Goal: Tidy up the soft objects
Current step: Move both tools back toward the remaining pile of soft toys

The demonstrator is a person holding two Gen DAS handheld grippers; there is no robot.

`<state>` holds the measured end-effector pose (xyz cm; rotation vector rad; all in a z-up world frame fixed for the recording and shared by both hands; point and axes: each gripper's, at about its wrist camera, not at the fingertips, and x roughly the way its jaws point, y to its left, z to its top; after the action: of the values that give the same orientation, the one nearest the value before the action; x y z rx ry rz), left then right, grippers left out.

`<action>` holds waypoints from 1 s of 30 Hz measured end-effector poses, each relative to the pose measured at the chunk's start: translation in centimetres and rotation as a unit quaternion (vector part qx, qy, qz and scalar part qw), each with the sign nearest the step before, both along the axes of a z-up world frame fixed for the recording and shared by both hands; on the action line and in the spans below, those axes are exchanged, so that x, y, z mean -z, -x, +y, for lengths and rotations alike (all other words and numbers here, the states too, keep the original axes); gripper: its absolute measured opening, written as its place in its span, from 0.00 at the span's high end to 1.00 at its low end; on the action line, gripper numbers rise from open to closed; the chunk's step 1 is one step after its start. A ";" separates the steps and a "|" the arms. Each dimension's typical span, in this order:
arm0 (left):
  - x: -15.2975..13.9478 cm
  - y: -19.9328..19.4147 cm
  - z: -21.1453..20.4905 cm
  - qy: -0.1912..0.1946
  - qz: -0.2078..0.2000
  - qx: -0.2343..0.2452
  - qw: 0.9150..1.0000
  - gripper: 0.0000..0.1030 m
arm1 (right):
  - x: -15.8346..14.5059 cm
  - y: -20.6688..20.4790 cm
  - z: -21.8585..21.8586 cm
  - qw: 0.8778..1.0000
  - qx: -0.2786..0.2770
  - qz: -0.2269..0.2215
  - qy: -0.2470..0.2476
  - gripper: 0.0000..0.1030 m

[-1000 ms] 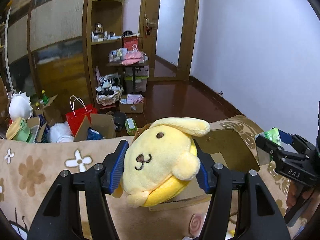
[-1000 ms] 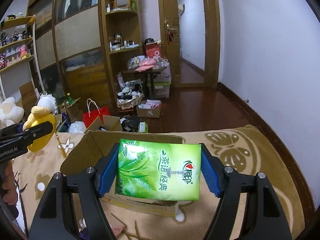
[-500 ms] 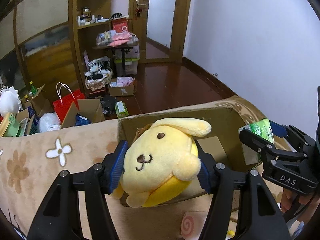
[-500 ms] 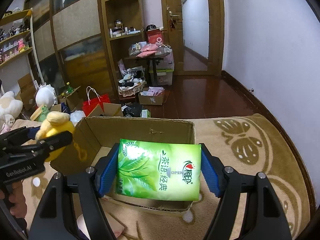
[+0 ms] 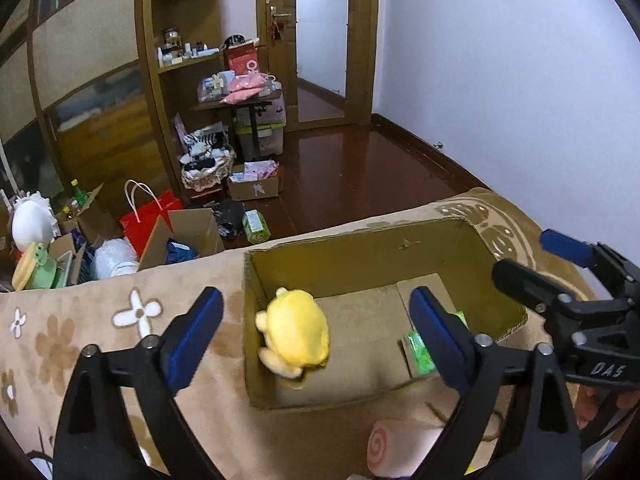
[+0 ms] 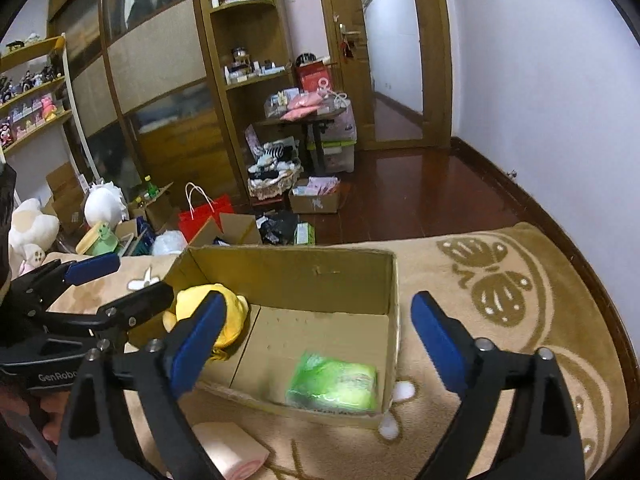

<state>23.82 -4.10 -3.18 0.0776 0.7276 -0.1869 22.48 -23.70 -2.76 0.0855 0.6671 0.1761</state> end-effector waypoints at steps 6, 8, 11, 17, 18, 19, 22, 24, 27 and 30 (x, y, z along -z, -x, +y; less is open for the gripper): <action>-1.8 2.8 1.3 -0.004 -0.011 -0.004 1.000 0.03 | -2.1 2.8 -0.2 1.000 0.000 -0.013 -0.008 0.00; -2.2 4.1 1.7 -0.008 -0.011 -0.006 1.000 0.03 | -2.6 3.9 0.0 1.000 -0.001 -0.014 -0.006 0.00; -2.5 5.8 2.3 -0.013 -0.006 -0.009 1.000 0.03 | -3.1 5.3 0.2 1.000 -0.002 -0.012 0.003 0.00; -2.2 9.3 3.4 -0.011 0.013 -0.016 1.000 0.03 | -3.8 8.6 0.2 1.000 -0.001 -0.001 0.003 0.00; -2.1 9.8 3.6 -0.010 0.016 -0.017 1.000 0.03 | -3.9 9.4 0.2 1.000 -0.001 0.000 0.001 0.00; -1.9 10.4 3.7 -0.009 0.022 -0.018 1.000 0.03 | -3.8 9.8 0.2 1.000 0.000 0.002 0.001 0.00; -1.5 11.7 3.8 -0.006 0.036 -0.016 0.999 0.03 | -3.5 11.4 0.2 1.000 -0.001 0.012 -0.004 0.00; -1.1 12.5 3.7 -0.009 0.040 -0.012 0.999 0.03 | -3.2 12.3 0.4 1.000 0.000 0.018 -0.007 0.00; -0.8 13.4 3.5 -0.016 0.048 -0.005 0.999 0.03 | -2.8 13.7 0.5 1.000 0.001 0.026 -0.013 0.00; -0.6 14.0 3.4 -0.015 0.053 -0.001 0.998 0.03 | -2.2 15.0 0.7 0.999 0.003 0.036 -0.022 0.00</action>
<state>9.78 -0.70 -2.57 0.0960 0.8371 -0.1785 7.53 -23.00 -0.53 0.1359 0.7344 0.1823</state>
